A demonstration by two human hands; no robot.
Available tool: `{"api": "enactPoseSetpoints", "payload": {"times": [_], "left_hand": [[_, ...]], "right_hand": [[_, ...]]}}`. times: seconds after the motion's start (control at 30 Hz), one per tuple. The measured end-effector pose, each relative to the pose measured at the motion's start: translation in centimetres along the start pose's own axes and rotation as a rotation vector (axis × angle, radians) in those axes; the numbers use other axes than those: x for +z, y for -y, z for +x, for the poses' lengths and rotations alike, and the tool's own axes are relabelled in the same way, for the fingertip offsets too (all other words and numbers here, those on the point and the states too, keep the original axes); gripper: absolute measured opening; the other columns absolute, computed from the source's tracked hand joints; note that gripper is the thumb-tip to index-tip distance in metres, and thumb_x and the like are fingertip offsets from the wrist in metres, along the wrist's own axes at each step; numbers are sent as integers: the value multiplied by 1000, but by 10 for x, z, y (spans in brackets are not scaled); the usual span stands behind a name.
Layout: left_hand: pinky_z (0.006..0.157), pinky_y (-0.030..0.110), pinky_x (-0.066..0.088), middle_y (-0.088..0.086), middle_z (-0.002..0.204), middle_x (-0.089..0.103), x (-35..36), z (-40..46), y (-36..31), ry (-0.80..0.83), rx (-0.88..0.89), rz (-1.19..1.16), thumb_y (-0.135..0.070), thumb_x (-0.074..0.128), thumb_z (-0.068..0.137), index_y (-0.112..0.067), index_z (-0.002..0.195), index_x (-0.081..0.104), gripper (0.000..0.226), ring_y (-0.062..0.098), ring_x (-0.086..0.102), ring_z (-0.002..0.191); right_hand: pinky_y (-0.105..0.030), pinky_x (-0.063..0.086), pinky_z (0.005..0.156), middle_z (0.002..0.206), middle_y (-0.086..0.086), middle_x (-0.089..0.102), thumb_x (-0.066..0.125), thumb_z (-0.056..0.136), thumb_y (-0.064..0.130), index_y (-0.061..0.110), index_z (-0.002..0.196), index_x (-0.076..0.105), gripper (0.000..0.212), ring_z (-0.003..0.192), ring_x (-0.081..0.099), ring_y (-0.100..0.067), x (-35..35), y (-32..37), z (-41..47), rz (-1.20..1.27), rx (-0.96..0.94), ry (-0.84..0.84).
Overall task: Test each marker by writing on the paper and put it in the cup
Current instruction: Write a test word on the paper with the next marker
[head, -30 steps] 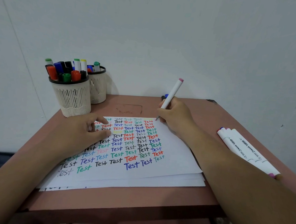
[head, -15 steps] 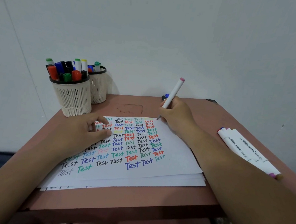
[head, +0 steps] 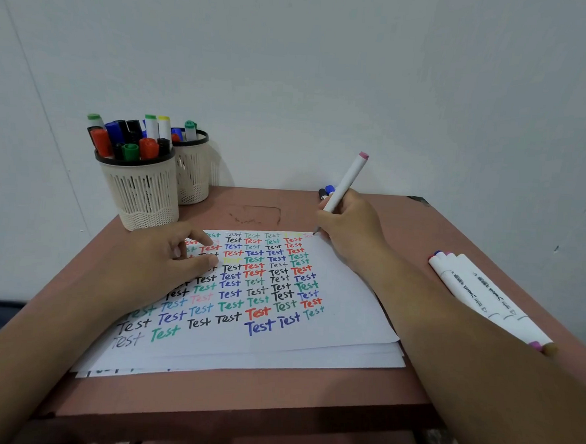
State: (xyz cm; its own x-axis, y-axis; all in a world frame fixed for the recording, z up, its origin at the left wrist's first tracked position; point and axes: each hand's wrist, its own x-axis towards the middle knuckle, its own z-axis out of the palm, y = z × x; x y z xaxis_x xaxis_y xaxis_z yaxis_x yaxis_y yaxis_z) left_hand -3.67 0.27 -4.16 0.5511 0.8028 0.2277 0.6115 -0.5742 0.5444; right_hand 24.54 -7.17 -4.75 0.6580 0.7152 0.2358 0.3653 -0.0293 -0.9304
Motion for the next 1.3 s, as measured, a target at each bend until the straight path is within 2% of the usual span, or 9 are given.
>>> {"api": "enactPoseSetpoints", "payload": {"times": [0.27, 0.6, 0.67, 0.8, 0.97, 1.03, 1.1, 1.2, 1.3], "left_hand": [[53, 19, 29, -10, 70, 56, -1, -2, -4, -2, -8, 24, -56, 68, 84, -42, 102, 64, 23, 2, 52, 61], [55, 24, 32, -11, 72, 56, 0, -1, -2, -2, -8, 17, -55, 67, 85, -42, 108, 63, 27, 4, 53, 65], [58, 25, 34, -10, 79, 60, 0, -2, -2, -12, -9, 17, -50, 68, 88, -41, 112, 62, 25, 6, 56, 70], [58, 24, 35, -11, 84, 66, 2, -1, 3, -36, 3, -32, -20, 57, 99, -40, 116, 57, 26, 8, 58, 70], [70, 10, 36, -23, 107, 66, 7, 2, 12, -56, 120, -39, -14, 51, 103, -38, 128, 48, 35, -3, 58, 93], [82, 13, 38, -29, 112, 64, 7, 2, 11, -60, 144, -28, -13, 55, 101, -40, 128, 48, 39, -3, 56, 107], [86, 15, 39, -32, 117, 63, 6, 1, 9, -60, 154, -26, -14, 59, 99, -45, 124, 47, 41, 0, 55, 115], [74, 6, 34, -27, 126, 62, 3, -1, 4, -85, 96, 22, -27, 65, 97, -43, 126, 49, 37, -3, 54, 104], [68, 5, 33, -18, 125, 65, 2, -1, 1, -120, 41, 19, -35, 74, 89, -35, 130, 54, 45, -8, 54, 91]], "right_hand": [[-45, 65, 78, 93, -5, 68, 67, 90, 8, 16, 99, 65, 12, 77, 66, -18, 0, 1, 0, -47, -8, 12], [-43, 65, 79, 98, -9, 69, 69, 90, 10, 18, 101, 66, 14, 79, 65, -18, -1, 2, -2, -15, 2, 2], [-43, 65, 79, 97, -8, 69, 69, 90, 9, 18, 99, 66, 13, 80, 66, -19, -2, 3, -2, -22, 3, 11], [-41, 65, 78, 96, -7, 68, 68, 91, 8, 16, 98, 66, 11, 82, 66, -20, -1, 4, -4, -42, -2, 24], [-45, 64, 80, 92, -3, 70, 70, 89, 11, 22, 97, 68, 14, 76, 69, -15, -3, 3, -3, -10, 10, -20], [-46, 64, 82, 90, -1, 73, 73, 87, 10, 22, 97, 69, 16, 74, 74, -15, -4, 2, -3, 56, 27, -31], [-50, 63, 85, 88, -1, 75, 76, 85, 8, 20, 96, 71, 17, 79, 77, -21, -6, 3, -4, 120, 27, -28], [-48, 63, 86, 77, 0, 74, 73, 84, 1, 12, 97, 73, 17, 74, 74, -19, -7, 3, -3, 180, 26, -13], [-46, 62, 89, 75, 0, 73, 67, 87, -3, 2, 97, 73, 12, 72, 72, -16, -7, 6, -3, 329, 47, 5]]}}
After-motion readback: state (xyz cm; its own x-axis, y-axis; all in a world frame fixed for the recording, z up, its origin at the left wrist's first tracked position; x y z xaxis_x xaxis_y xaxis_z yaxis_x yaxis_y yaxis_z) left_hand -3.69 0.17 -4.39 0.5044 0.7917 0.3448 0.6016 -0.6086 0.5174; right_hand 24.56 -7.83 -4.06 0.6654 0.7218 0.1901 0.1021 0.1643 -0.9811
